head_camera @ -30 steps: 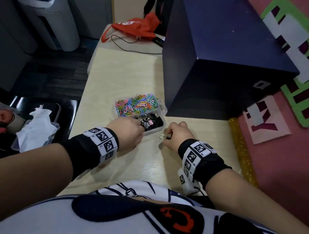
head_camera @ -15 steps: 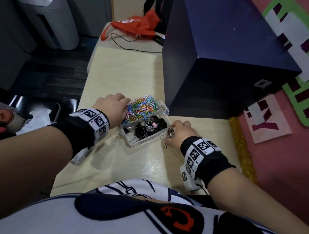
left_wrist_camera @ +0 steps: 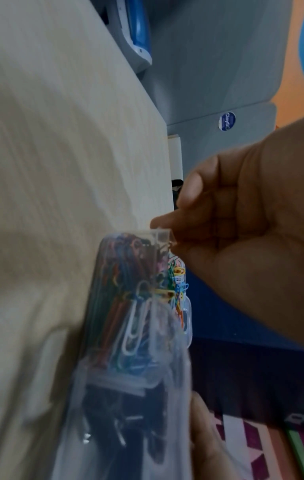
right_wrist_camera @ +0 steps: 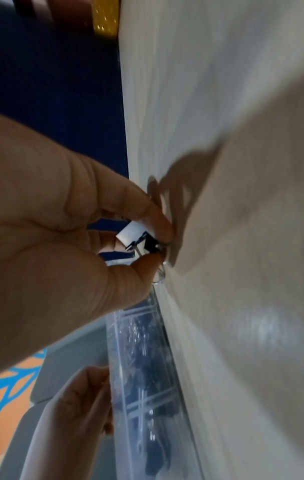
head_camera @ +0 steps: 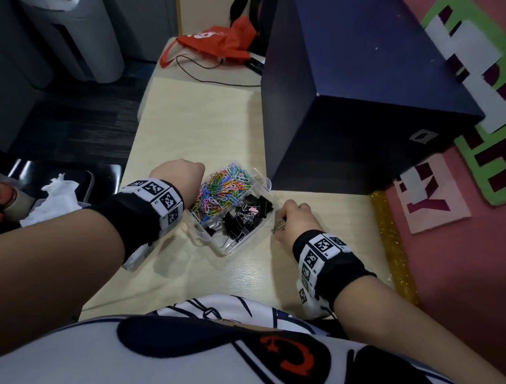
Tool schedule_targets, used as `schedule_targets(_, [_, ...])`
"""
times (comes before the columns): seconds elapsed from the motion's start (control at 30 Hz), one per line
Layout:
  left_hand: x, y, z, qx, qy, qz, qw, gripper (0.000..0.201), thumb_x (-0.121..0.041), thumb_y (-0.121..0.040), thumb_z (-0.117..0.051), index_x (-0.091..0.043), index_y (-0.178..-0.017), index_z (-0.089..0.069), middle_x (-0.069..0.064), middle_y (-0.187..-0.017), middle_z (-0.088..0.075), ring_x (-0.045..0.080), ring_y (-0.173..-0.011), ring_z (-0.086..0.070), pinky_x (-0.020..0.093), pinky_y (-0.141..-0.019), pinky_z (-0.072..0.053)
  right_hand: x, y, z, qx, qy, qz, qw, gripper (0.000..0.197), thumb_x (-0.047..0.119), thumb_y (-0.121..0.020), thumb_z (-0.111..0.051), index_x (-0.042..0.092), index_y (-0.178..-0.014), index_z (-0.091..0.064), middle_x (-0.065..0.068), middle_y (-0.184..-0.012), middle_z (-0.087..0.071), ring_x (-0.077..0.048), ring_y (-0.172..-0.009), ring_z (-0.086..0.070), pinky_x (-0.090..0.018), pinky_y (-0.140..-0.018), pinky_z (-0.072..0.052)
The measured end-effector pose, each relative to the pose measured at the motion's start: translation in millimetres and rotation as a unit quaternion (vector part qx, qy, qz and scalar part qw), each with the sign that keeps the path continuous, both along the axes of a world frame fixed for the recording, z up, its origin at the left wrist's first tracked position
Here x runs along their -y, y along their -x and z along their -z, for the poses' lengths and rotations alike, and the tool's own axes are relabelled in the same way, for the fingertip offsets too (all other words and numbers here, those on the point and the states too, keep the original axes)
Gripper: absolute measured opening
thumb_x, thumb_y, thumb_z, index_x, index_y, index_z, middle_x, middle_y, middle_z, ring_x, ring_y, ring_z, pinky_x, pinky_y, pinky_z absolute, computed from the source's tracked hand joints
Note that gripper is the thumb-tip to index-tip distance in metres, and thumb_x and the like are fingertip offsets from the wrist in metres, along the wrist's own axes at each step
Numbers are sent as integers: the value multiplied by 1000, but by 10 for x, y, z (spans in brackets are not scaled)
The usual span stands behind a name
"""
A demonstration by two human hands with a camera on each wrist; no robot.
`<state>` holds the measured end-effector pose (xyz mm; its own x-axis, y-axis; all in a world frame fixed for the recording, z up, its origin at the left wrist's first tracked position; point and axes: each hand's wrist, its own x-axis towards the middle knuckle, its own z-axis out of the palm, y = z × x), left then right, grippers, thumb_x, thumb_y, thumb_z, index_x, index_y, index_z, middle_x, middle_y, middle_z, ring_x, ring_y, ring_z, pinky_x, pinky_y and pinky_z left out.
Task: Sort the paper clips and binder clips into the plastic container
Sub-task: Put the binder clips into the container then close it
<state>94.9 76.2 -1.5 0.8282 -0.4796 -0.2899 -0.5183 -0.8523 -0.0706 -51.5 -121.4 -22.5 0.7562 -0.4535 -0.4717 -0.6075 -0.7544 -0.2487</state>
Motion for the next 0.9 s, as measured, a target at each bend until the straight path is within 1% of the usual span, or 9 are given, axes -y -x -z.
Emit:
schedule_targets(0.07, [-7,-13,3,-11,8,-8,1000,9,-8,-89,-48,-12,-95,-54,3,-66,-43,28,-69,-50,33,-60,-44,63,7,-24,18,-2,33,999,34,20,-84,-65,19,-112,-46,-7,-117,-43,-25,-92,-55,-32,-76,-47])
schedule_targets(0.13, [-6,-15,-11,-23,13,-15,1000,9,-9,-88,-48,-11,-94,-55,4,-66,-44,29,-69,-52,33,-60,-45,126,9,-65,46,-2,68,997,30,22,-87,-63,18,-111,-46,-7,-116,-44,-18,-79,-49,-29,-70,-40])
schedule_targets(0.2, [10,11,-38,-34,12,-22,999,7,-8,-87,-49,-11,-92,-53,5,-67,-45,29,-69,-53,32,-59,-43,172,4,-124,94,4,98,991,26,25,-89,-61,17,-110,-46,-7,-115,-45,-11,-65,-42,-27,-66,-37])
schedule_targets(0.27, [42,56,-63,-42,9,-22,999,4,-8,-87,-49,-11,-90,-48,5,-66,-44,28,-68,-52,32,-58,-42,182,-16,-188,156,6,103,982,26,25,-88,-61,18,-110,-48,-6,-115,-44,-8,-62,-42,-25,-65,-37])
schedule_targets(0.43, [126,168,-69,-73,-2,-23,997,11,-12,-89,-50,-10,-100,-49,3,-68,-44,27,-71,-52,32,-59,-41,-33,-102,-315,218,-33,10,975,31,18,-79,-65,22,-108,-54,-3,-106,-45,-20,-81,-52,-24,-75,-42])
schedule_targets(0.53, [143,198,-86,-88,-7,-28,996,16,-12,-89,-50,-9,-105,-50,4,-75,-48,27,-74,-52,32,-61,-41,-196,-118,-318,141,-34,-77,986,32,29,-84,-63,24,-114,-55,-4,-107,-54,-22,-95,-56,-24,-79,-41])
schedule_targets(0.6, [140,209,-100,-98,-10,-34,995,17,-11,-89,-50,-8,-106,-50,3,-71,-44,26,-74,-52,32,-60,-41,-252,-124,-296,89,-12,-121,989,32,39,-89,-57,26,-118,-55,-2,-109,-61,-23,-100,-58,-28,-83,-46])
schedule_targets(0.77, [140,270,-127,-120,-16,-35,992,16,-13,-91,-49,-7,-105,-55,2,-67,-44,25,-76,-53,30,-62,-40,-258,-143,-261,84,45,-111,989,20,30,-89,-52,24,-104,-64,-5,-121,-52,-24,-106,-56,-31,-92,-47])
schedule_targets(0.9, [148,325,-122,-135,-17,-28,990,17,-14,-91,-50,-6,-104,-57,3,-69,-46,25,-76,-51,29,-63,-40,-313,-201,-243,94,10,-105,990,28,28,-87,-55,24,-114,-59,-4,-119,-55,-23,-106,-57,-31,-92,-47])
